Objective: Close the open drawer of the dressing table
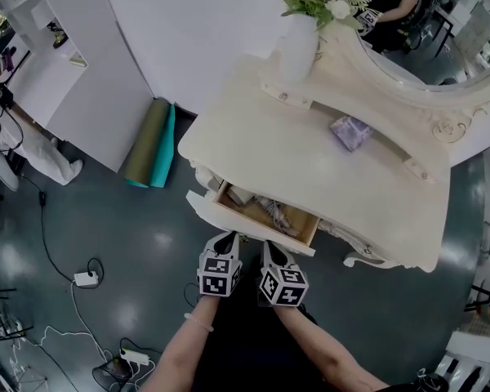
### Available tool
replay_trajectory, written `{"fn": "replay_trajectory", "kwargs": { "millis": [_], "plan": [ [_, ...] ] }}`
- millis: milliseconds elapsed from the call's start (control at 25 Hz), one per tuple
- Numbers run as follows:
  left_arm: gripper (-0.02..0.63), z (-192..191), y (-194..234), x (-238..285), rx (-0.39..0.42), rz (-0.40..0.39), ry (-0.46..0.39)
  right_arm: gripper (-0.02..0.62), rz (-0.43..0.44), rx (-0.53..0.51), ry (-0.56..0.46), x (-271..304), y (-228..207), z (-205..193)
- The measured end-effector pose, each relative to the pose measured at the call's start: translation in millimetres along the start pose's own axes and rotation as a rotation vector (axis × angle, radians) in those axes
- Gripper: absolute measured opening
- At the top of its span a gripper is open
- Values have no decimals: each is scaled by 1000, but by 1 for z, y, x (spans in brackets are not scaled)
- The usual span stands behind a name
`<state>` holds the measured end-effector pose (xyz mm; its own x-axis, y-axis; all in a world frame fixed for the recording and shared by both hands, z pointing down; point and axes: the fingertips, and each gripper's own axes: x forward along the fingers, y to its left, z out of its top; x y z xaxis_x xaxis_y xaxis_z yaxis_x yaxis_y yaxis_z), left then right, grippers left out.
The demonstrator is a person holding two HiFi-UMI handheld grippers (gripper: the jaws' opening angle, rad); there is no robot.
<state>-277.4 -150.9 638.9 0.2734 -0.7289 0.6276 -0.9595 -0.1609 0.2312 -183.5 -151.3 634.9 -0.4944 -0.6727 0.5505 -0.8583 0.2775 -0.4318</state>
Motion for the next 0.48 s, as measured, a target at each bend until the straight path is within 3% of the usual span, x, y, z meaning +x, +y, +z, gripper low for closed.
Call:
{"fn": "replay_trajectory", "kwargs": {
  "millis": [480],
  "plan": [
    [25,19,-4,26,6,-5,12,26,-5,12,-2,16,-17,23]
  ]
}}
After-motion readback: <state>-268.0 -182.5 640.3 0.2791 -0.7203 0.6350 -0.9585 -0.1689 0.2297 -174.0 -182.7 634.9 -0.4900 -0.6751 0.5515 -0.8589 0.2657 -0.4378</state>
